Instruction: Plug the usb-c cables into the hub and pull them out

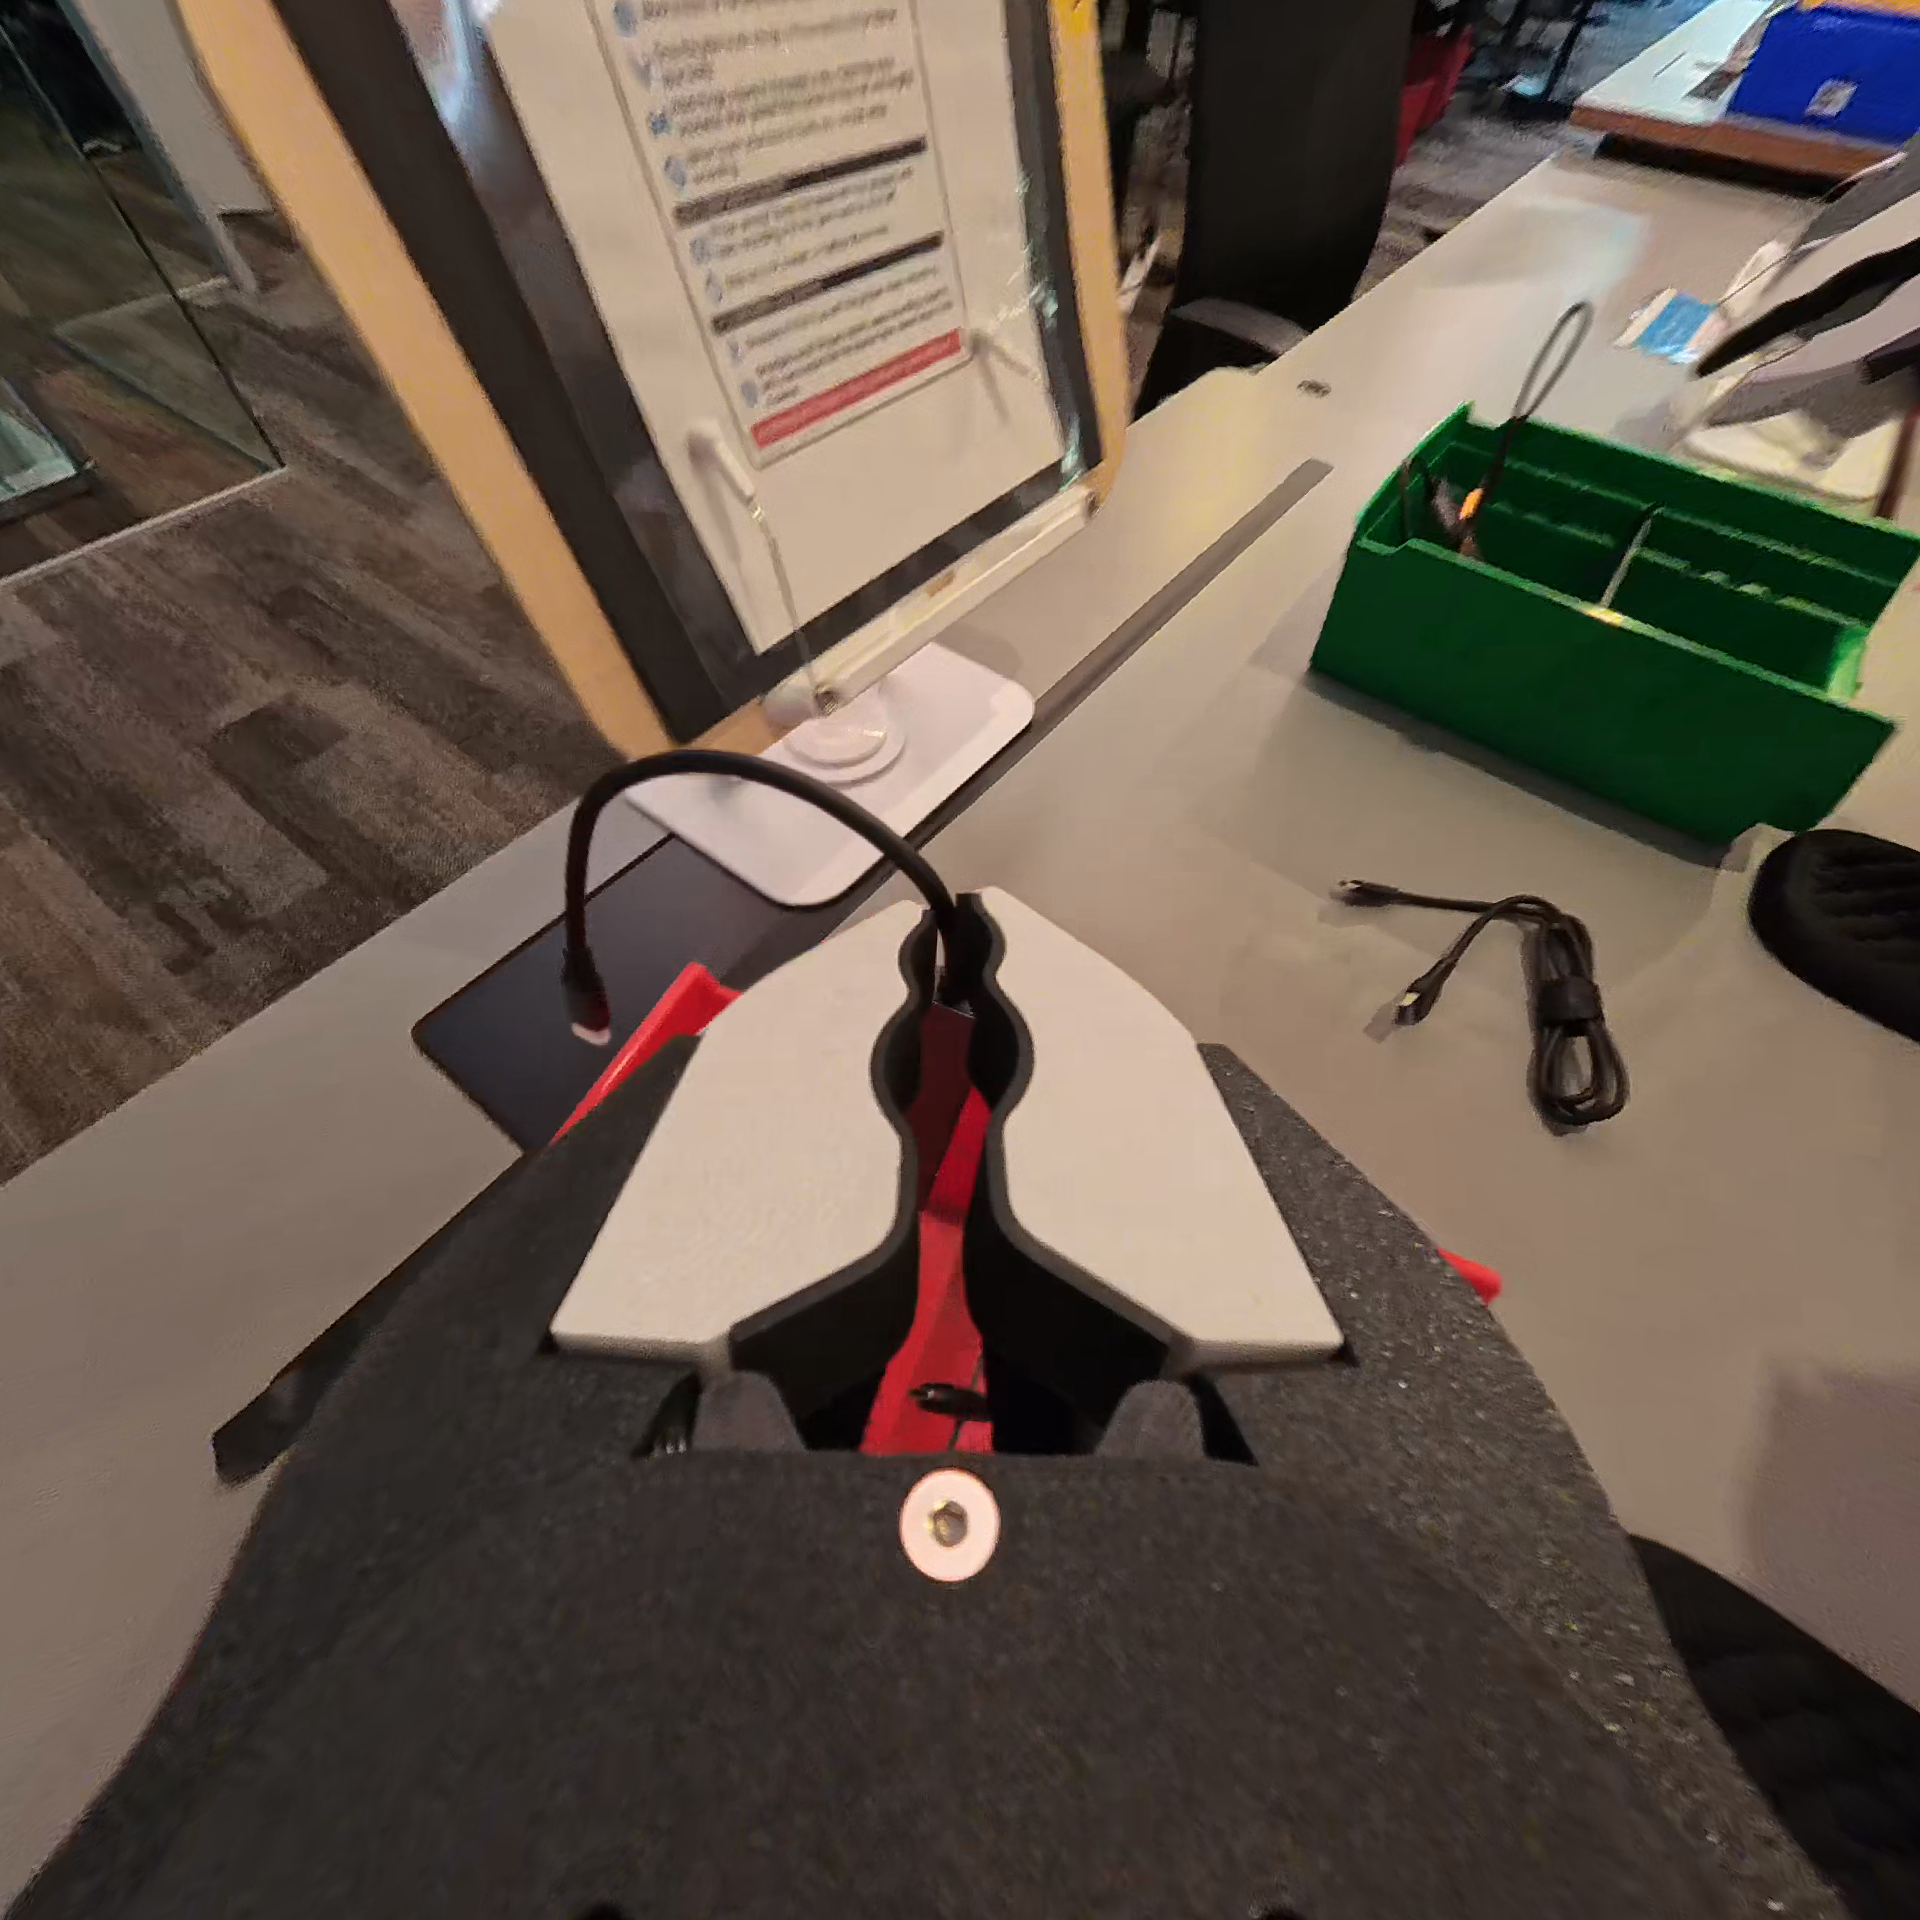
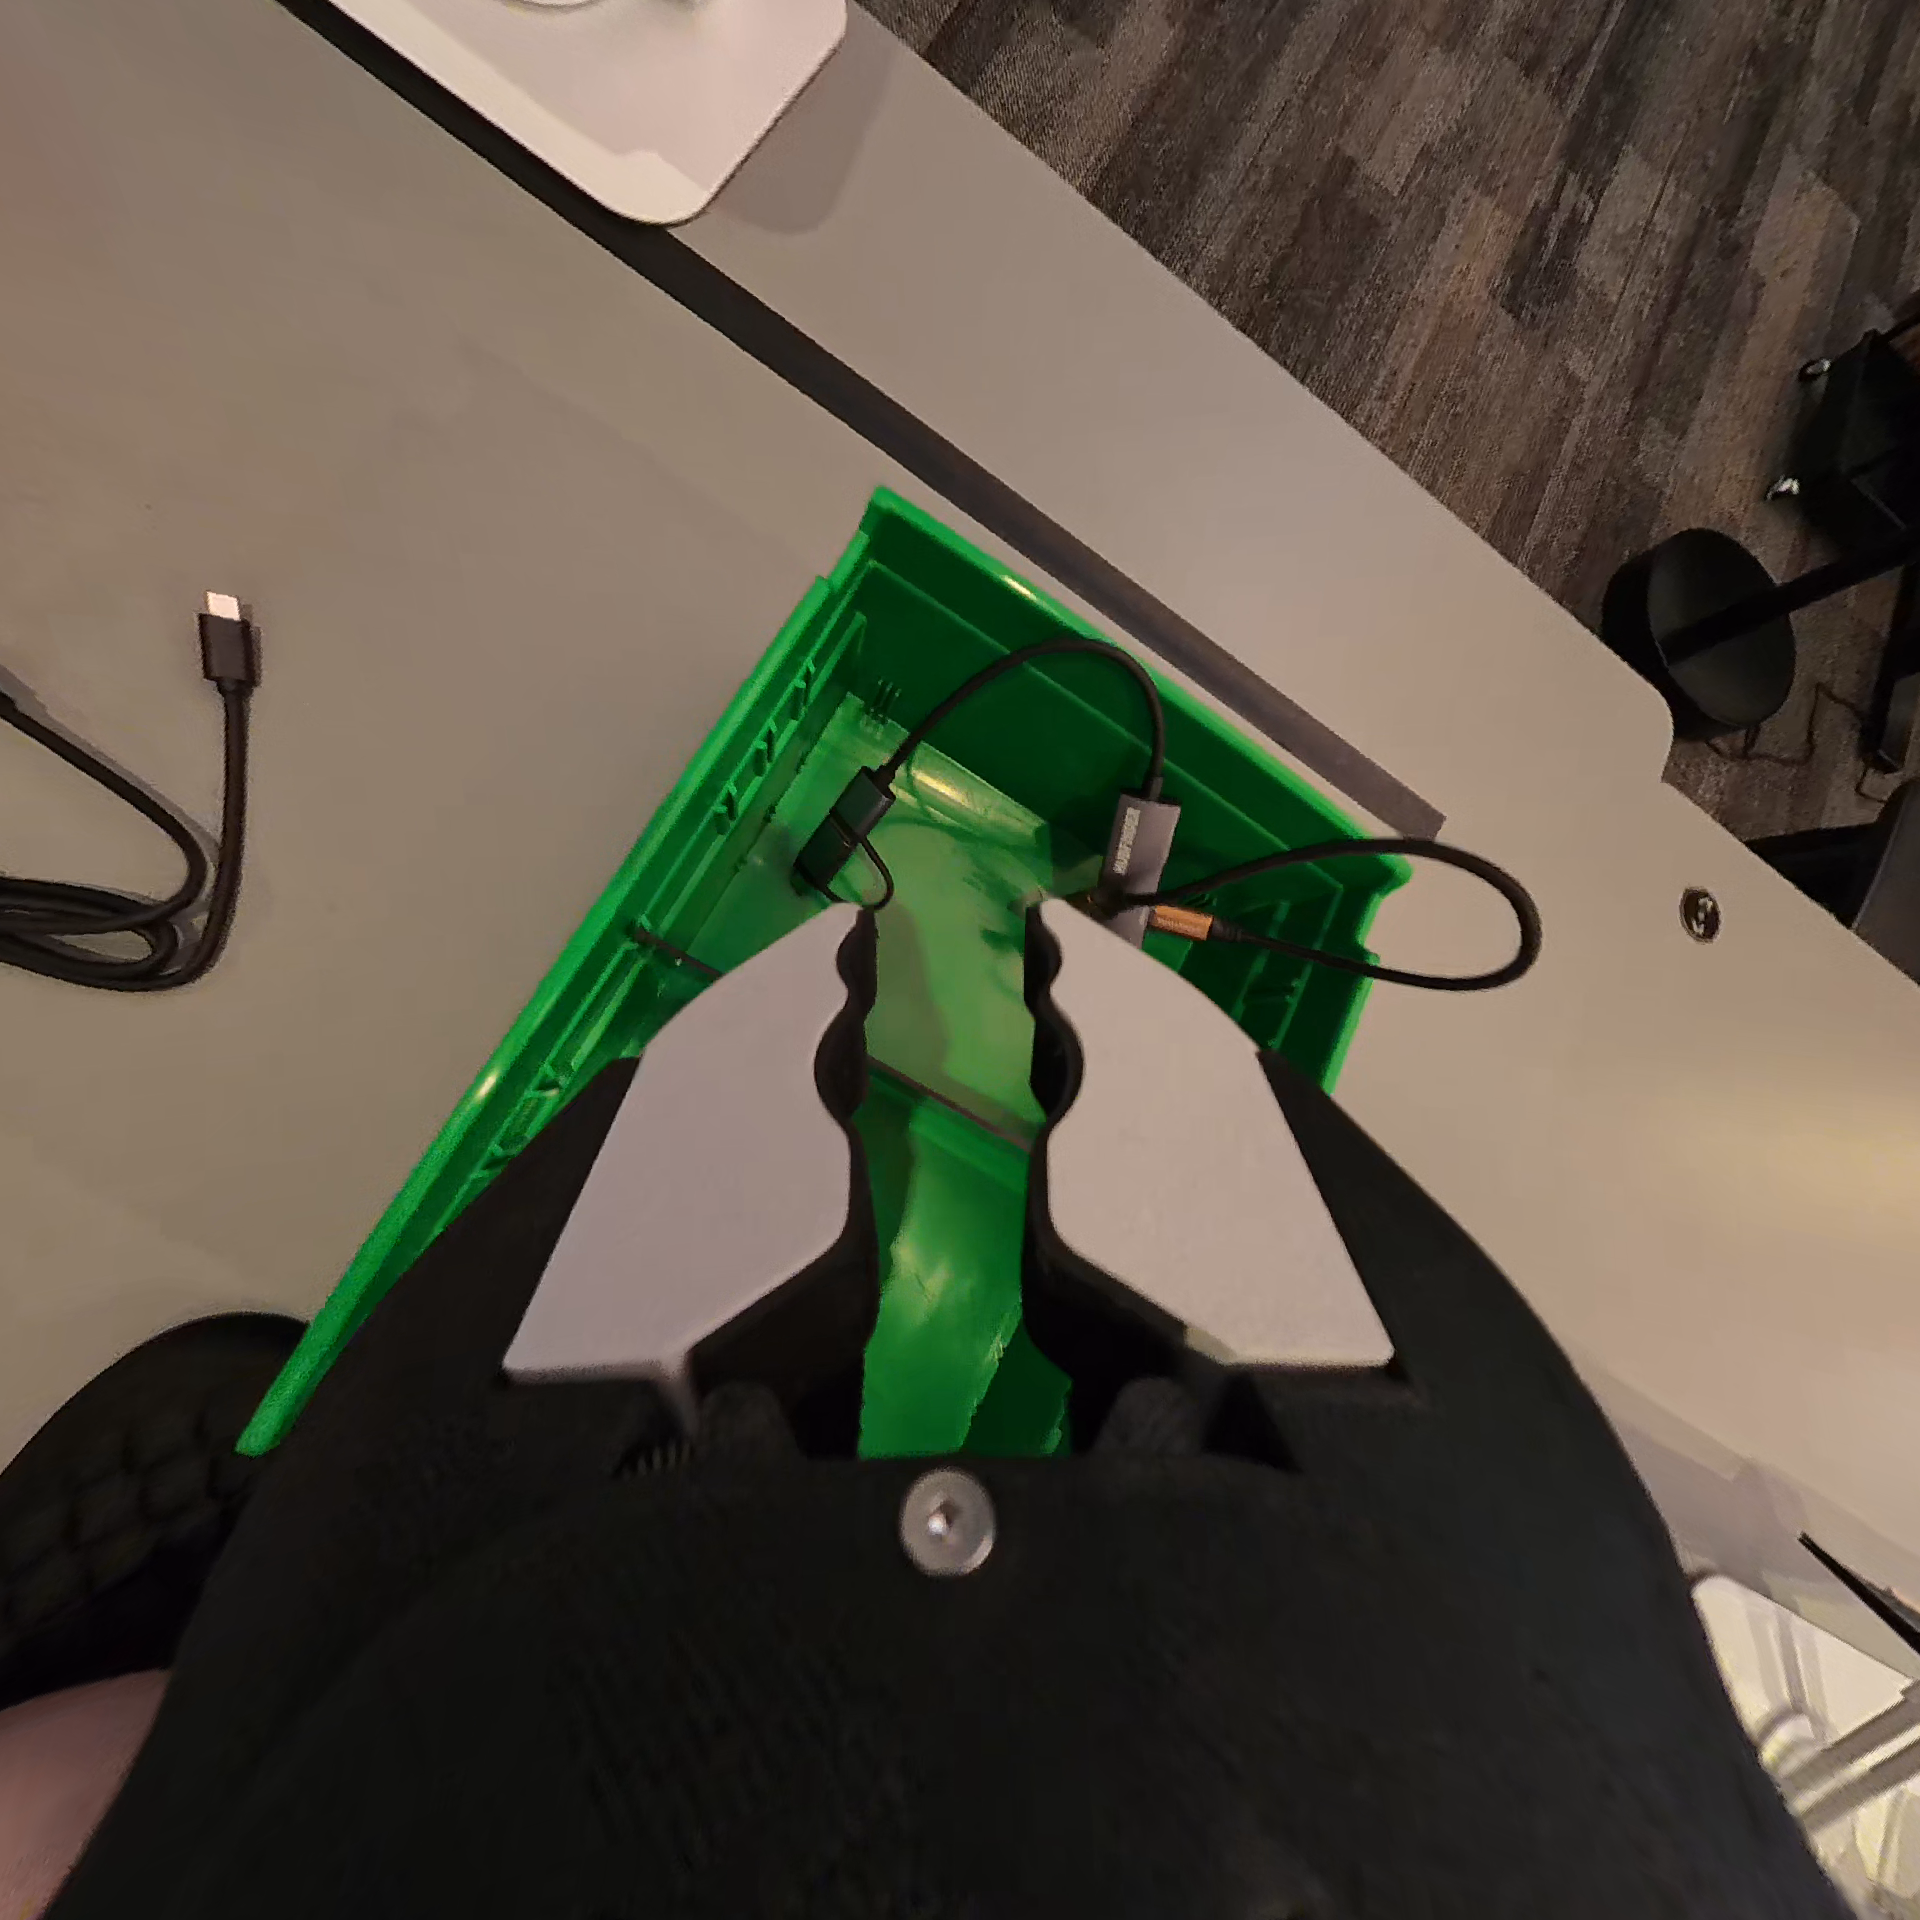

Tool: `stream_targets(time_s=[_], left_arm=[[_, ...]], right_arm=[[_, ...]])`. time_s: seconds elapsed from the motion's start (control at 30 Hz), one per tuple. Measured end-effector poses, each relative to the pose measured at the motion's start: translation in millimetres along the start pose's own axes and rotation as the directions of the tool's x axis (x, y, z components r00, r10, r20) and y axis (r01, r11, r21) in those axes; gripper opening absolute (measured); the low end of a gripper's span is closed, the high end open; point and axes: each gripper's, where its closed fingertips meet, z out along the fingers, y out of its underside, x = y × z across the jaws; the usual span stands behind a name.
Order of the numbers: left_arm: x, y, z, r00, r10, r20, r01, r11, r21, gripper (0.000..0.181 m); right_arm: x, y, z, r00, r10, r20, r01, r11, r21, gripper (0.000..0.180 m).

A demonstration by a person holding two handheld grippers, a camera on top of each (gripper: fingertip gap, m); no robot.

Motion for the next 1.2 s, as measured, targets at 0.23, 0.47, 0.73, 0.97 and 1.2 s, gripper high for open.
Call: stream_targets(time_s=[0.23,0.47,0.73,0.97,1.2], left_arm=[[65.7,-45.5,-3.2,0.984,0.065,-0.167,-0.051,0.995,0.086,0.003],[165.5,-82.7,21.3,0.906,0.164,-0.391,-0.102,0.979,0.175,0.003],[224.9,-104.5,46.4,0.856,0.241,-0.457,-0.156,0.964,0.215,0.003],[163.2,-64.1,10.6,0.989,0.043,-0.141,-0.04,0.999,0.026,0.054],[32.3,118.0,-119.7,0.749,-0.169,0.641,0.365,0.912,-0.186,0.057]], right_arm=[[-60.5,-88.2,-17.3,0.976,-0.183,0.115,0.128,0.92,0.37,0.034],[-242.5,-185.1,-67.2,0.676,-0.467,0.569,-0.167,0.656,0.736,0.071],[-279.0,-190.7,-48.8,0.676,-0.455,0.58,-0.18,0.661,0.728,0.024],[-247.5,-192.5,-65.4,0.763,-0.452,0.461,-0.114,0.609,0.785,0.023],[-202.7,-190.9,-103.2,0.835,-0.414,0.363,-0.098,0.537,0.838,0.024]])
